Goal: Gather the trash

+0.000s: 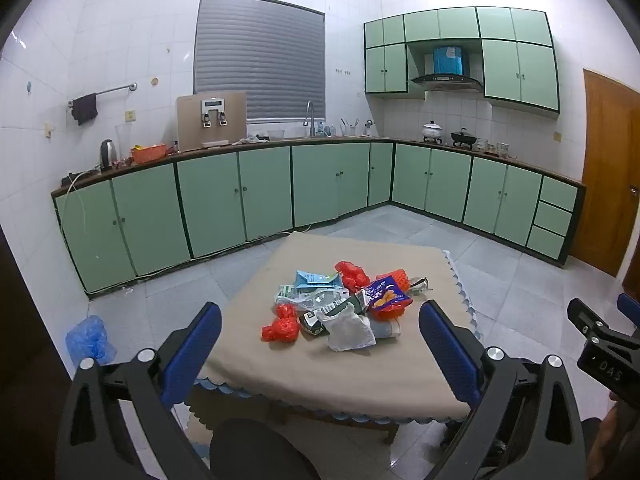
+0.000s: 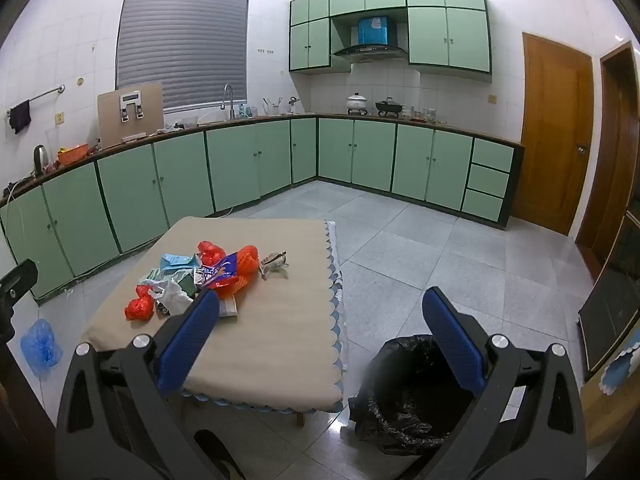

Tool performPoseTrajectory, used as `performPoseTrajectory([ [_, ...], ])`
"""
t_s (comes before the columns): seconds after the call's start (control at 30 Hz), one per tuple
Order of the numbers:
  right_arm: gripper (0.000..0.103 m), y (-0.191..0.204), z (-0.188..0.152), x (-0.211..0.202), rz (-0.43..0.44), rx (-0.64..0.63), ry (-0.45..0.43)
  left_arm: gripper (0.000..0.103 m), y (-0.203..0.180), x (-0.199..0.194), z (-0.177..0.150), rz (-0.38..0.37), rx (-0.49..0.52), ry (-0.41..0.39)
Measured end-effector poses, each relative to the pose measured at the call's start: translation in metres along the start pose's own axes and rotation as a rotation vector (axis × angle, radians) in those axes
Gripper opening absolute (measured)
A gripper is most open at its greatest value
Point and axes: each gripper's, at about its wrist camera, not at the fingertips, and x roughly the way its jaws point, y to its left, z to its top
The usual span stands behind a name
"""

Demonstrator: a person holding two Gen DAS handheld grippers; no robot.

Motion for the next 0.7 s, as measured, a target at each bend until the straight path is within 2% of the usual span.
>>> performPoseTrajectory([
  [0.7, 0.098, -0.0054, -0.0005, -0.0002, -0.018, 0.005, -0.005, 0.097, 0.0021, 0.0047, -0.0023, -0.005, 0.003, 0.016],
])
